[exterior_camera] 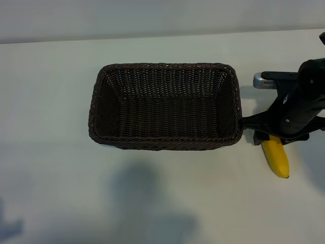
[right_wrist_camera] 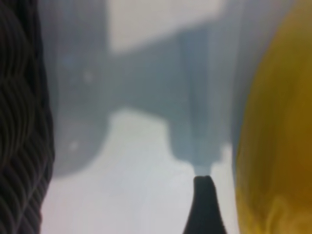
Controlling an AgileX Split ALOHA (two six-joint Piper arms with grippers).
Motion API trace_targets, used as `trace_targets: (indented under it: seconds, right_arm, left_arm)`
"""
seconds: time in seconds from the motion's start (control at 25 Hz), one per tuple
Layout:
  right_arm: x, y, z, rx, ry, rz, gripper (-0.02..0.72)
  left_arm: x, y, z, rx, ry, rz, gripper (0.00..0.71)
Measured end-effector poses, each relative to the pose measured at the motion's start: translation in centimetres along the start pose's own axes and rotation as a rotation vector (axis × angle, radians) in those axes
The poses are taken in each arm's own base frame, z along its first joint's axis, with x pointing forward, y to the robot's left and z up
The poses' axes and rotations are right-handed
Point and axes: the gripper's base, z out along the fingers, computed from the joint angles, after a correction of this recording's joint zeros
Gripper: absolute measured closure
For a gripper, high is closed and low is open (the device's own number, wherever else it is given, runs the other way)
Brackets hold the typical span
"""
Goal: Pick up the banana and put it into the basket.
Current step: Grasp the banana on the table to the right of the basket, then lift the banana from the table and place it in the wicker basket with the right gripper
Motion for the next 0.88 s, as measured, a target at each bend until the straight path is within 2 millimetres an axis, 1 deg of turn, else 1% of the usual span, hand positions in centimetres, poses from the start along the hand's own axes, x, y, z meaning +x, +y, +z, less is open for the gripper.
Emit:
trace_targets:
  seconds: [0.04, 0.12, 0.16, 0.52, 0.72, 0.88]
  right_arm:
    - [0.0, 0.0, 0.0, -0.001, 0.000, 0.000, 0.190]
    - [0.0, 0.0, 0.0, -0.002, 0.000, 0.002, 0.267]
    - [0.0, 0.0, 0.0, -0.002, -0.001, 0.002, 0.285]
    - [0.0, 0.0, -0.2, -0.001, -0.004, 0.000, 0.285]
    - [0.2, -0.2, -1.6, 0.023, -0.009, -0.023, 0.285]
    - [0.4, -0.4, -3.6, 0.040, -0.037, -0.044, 0.285]
  left_arm:
    - [0.0, 0.0, 0.0, 0.000, 0.000, 0.000, 0.162]
    - [0.0, 0.0, 0.0, 0.000, 0.000, 0.000, 0.162]
    - [0.0, 0.0, 0.0, 0.000, 0.000, 0.000, 0.162]
    - [0.0, 0.0, 0.0, 0.000, 0.000, 0.000, 0.162]
    - [0.0, 0.0, 0.0, 0.000, 0.000, 0.000, 0.162]
    - [0.0, 0.0, 0.0, 0.000, 0.000, -0.001, 0.162]
